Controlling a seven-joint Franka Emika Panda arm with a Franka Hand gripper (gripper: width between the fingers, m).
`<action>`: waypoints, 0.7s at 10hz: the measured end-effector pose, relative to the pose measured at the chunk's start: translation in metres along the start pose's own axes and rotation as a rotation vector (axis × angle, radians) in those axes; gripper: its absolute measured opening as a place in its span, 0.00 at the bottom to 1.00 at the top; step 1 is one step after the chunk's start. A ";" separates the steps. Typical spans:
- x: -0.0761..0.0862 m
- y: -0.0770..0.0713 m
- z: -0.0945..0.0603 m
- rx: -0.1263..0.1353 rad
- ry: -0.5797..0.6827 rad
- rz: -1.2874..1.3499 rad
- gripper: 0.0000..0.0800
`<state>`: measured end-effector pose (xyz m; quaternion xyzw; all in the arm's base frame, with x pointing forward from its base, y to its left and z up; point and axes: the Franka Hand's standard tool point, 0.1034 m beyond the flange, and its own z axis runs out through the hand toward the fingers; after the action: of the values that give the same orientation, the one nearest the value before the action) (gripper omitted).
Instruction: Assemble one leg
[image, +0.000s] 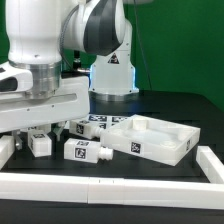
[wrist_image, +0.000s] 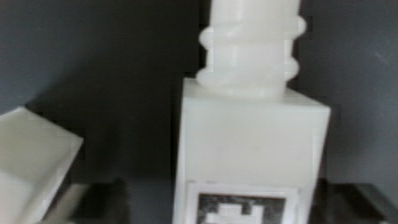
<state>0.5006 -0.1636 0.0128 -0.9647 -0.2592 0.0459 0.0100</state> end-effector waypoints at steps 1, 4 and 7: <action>0.006 -0.005 -0.018 0.008 -0.001 0.000 0.77; 0.029 -0.035 -0.063 0.000 0.011 -0.043 0.80; 0.059 -0.078 -0.060 0.005 0.017 -0.168 0.81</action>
Offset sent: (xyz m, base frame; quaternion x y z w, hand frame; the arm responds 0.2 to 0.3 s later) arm -0.0052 0.0437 0.0458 -0.0151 -0.0435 -0.0334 0.9984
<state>0.5182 -0.0663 0.0709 -0.9399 -0.3390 0.0372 0.0184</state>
